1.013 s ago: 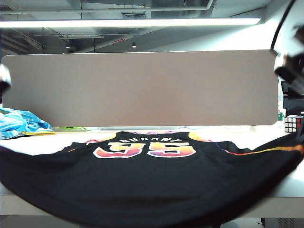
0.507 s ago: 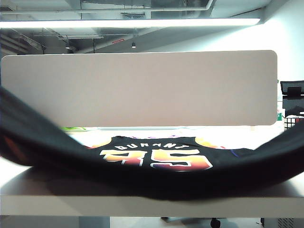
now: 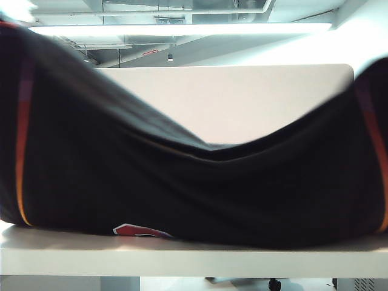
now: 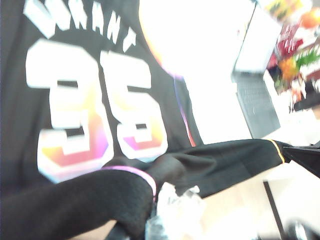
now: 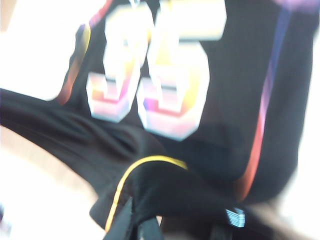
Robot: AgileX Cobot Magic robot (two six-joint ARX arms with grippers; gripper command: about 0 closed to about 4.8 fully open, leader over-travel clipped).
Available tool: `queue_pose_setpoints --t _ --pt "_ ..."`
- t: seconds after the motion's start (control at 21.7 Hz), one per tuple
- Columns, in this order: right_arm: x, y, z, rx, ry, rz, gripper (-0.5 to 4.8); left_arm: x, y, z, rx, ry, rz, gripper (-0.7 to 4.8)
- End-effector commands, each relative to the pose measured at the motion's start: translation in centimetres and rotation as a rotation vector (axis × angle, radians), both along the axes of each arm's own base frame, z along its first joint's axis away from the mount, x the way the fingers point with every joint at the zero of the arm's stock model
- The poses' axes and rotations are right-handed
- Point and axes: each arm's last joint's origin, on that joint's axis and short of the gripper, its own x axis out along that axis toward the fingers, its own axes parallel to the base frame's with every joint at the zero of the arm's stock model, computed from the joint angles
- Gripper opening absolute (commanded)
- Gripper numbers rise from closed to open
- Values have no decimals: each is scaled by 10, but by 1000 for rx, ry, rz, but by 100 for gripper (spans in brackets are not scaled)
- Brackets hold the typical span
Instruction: Fold the bottom side of the basketball jersey horizontally towards the center, about one-third of the way, and then fold the bottom of the basketball jersey up towards the top, creating a neat rectangle.
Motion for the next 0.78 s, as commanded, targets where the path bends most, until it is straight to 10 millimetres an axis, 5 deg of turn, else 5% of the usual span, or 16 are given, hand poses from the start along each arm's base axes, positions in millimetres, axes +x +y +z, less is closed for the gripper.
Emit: queue_pose_setpoints --t 0.05,0.41,0.46,0.55,0.64,0.78 --pt "64 7 10 -98 -103 -46 -6 62 -7 -10 -4 -41 58 -6" --pt "165 9 -23 -200 -92 -120 -6 164 -6 -46 181 -11 189 -6" --pt "175 11 -30 -202 -118 -115 27 176 -6 -52 230 -14 202 -5" --pt "184 11 -35 -217 -163 -97 187 184 -6 -56 272 -40 198 31" --pt "190 11 -37 -222 -189 -100 333 189 -7 -58 305 -97 174 146" --pt "192 4 -33 -233 -193 -134 346 191 -4 -56 340 -154 170 250"
